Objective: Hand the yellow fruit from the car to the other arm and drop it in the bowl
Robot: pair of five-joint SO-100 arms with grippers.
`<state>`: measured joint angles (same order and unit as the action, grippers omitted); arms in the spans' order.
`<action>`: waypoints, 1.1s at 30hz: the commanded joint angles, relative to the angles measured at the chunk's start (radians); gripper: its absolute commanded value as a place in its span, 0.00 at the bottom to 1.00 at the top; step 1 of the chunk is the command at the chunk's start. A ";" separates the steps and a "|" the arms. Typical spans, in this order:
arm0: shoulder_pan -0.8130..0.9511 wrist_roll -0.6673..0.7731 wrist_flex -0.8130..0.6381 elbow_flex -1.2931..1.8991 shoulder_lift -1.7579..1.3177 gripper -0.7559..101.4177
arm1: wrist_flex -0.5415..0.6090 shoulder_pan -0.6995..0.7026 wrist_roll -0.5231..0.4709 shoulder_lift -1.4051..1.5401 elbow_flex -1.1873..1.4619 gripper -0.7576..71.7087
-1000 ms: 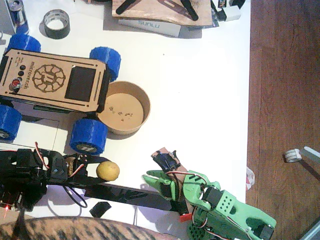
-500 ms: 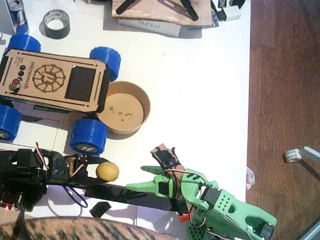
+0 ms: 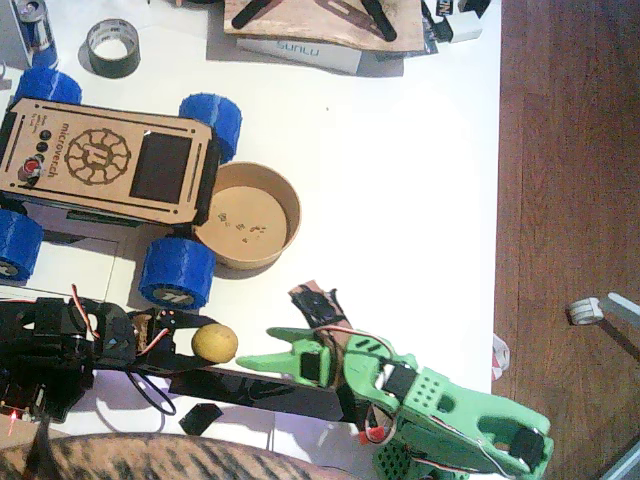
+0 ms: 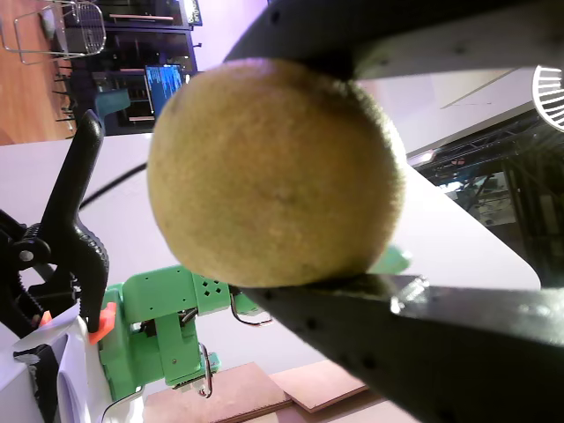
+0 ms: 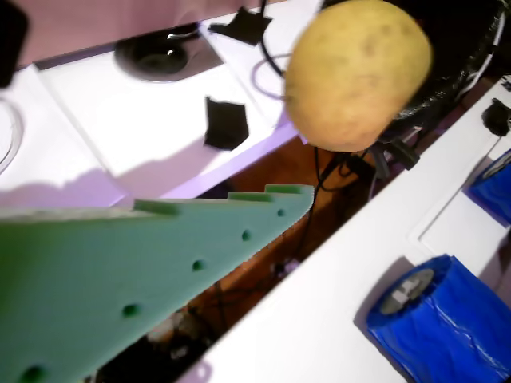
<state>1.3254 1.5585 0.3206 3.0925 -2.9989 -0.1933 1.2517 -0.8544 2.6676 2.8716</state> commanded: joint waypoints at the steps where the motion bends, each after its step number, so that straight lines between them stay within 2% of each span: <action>1: 0.008 0.012 -0.005 -0.009 -0.003 0.01 | 0.087 -0.011 0.034 -0.071 -0.077 0.57; 10: 0.008 0.012 -0.005 -0.009 -0.005 0.01 | 0.230 -0.025 0.081 -0.301 -0.166 0.57; 21: 0.008 0.012 0.003 -0.008 -0.003 0.01 | 0.371 -0.017 0.184 -0.545 -0.285 0.58; 33: 0.005 0.012 0.014 -0.008 -0.003 0.01 | 0.410 0.031 0.296 -0.673 -0.353 0.59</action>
<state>1.3254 1.5585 0.3329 3.0925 -2.9989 0.1917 1.2579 -0.5829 1.9942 2.5710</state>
